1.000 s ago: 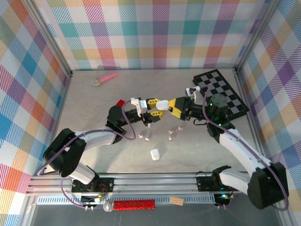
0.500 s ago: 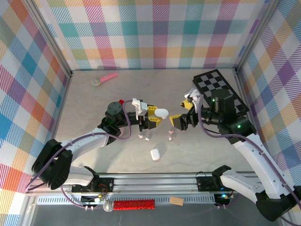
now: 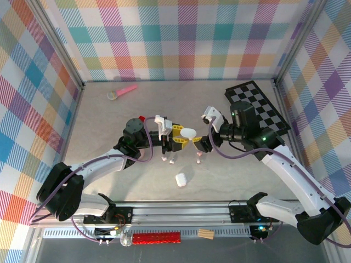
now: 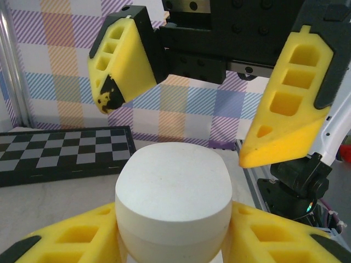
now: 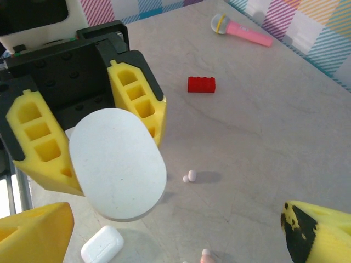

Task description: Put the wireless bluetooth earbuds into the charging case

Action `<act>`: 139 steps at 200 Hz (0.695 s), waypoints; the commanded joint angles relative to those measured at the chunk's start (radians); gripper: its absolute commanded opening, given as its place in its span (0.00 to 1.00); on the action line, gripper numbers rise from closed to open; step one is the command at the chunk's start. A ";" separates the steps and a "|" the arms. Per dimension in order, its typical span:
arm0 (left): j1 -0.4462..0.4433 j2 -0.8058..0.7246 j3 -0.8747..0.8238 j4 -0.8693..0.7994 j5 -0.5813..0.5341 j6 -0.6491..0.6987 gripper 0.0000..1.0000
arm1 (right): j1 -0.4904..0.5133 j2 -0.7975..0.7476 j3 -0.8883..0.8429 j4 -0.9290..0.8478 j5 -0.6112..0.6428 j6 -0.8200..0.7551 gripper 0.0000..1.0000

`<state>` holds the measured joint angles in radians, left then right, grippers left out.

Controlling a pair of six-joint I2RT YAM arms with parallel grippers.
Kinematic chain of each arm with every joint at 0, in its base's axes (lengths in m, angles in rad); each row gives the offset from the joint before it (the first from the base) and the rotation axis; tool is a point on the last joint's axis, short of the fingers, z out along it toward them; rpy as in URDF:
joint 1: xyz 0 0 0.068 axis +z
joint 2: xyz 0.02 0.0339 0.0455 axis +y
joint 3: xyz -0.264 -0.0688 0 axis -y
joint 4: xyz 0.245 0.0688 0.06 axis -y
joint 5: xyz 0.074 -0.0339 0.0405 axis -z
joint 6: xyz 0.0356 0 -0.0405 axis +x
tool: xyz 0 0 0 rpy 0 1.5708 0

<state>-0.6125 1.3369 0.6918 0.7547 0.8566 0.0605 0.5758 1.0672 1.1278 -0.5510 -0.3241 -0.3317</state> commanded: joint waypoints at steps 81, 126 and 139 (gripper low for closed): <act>0.002 -0.030 -0.012 0.096 0.028 -0.041 0.43 | 0.005 0.009 0.035 0.113 0.124 0.011 0.97; 0.002 -0.033 -0.029 0.109 0.017 -0.031 0.43 | 0.006 0.008 0.038 0.145 0.141 0.062 0.96; 0.002 -0.033 -0.032 0.112 0.017 -0.031 0.43 | 0.006 0.010 0.040 0.153 0.142 0.074 0.96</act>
<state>-0.6094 1.3319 0.6727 0.8089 0.8249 0.0212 0.5831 1.0756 1.1355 -0.4675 -0.2287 -0.3000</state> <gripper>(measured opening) 0.436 0.964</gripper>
